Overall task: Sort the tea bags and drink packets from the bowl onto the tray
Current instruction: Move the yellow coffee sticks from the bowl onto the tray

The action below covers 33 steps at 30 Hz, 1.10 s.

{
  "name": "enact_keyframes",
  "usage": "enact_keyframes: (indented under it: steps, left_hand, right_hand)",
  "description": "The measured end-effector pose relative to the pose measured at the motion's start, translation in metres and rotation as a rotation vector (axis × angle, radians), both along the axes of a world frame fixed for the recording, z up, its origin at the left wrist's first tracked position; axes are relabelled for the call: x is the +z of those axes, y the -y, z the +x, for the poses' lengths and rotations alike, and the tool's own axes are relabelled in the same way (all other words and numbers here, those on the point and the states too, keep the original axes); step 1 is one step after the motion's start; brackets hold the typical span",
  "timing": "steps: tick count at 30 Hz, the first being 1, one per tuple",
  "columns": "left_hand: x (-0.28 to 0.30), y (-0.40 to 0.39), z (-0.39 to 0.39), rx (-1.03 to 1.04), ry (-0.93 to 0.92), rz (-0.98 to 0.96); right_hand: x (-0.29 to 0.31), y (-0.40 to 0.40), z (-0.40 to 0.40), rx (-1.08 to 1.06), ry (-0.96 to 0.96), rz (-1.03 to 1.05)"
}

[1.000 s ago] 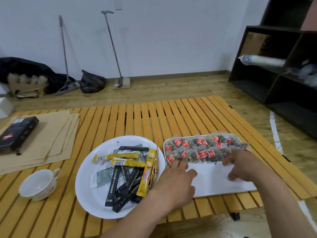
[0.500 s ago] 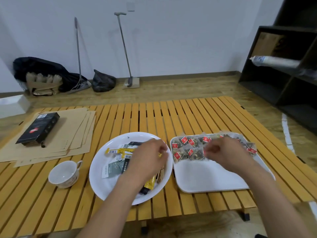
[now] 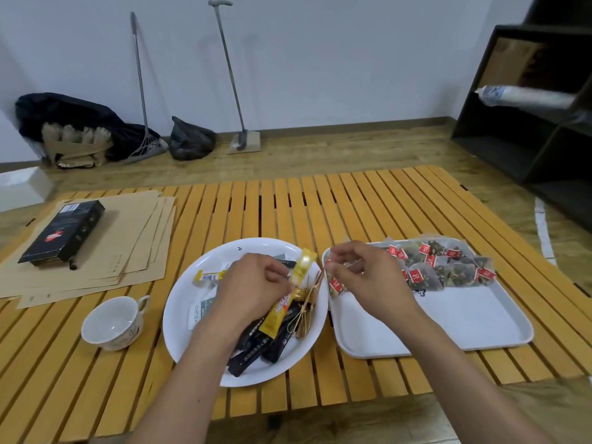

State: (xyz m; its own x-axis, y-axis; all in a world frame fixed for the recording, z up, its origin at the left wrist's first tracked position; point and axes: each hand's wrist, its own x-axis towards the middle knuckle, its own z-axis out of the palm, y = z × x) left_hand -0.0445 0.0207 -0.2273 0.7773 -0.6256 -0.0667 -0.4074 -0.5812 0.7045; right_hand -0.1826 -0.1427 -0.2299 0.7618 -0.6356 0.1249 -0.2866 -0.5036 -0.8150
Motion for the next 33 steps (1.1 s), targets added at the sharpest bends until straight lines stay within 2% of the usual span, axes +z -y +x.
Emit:
enact_keyframes:
  steps: [2,5,8,10,13,15,17,20,25,28,33]
  left_hand:
    - [0.012,-0.003,0.003,-0.070,-0.087,-0.177]
    - [0.021,0.006,-0.007,-0.293,-0.165,-0.258]
    - [0.014,0.025,-0.020,-0.368,-0.214,-0.303]
    - [0.008,0.034,-0.027,-0.376,-0.218,-0.282]
    - [-0.002,0.045,-0.038,-0.410,-0.123,-0.212]
    - [-0.009,0.052,-0.049,-0.428,0.093,-0.132]
    - [-0.012,0.059,-0.057,-0.437,0.335,-0.041]
    - [-0.015,0.061,-0.063,-0.482,0.543,0.062]
    - [-0.026,0.058,-0.079,-0.652,0.593,0.083]
    - [-0.039,0.061,-0.083,-0.700,0.619,0.132]
    - [-0.045,0.059,-0.085,-0.633,0.703,0.222]
  right_hand:
    - [0.012,0.002,-0.004,0.005,0.070,0.206]
    - [0.030,0.010,-0.018,0.072,0.101,0.501]
    - [0.039,0.031,-0.048,0.086,-0.009,0.609]
    - [0.039,0.051,-0.072,0.019,-0.114,0.673]
    - [0.027,0.077,-0.101,-0.180,-0.161,0.782]
    - [0.017,0.085,-0.107,-0.270,-0.166,0.806]
    - [0.009,0.086,-0.102,-0.333,-0.181,0.776]
    - [0.004,0.078,-0.088,-0.402,-0.252,0.657]
    - [0.007,0.077,-0.085,-0.525,-0.519,0.182]
    - [0.005,0.074,-0.079,-0.485,-0.548,0.134]
    - [-0.009,0.062,-0.060,-0.347,-0.584,-0.026]
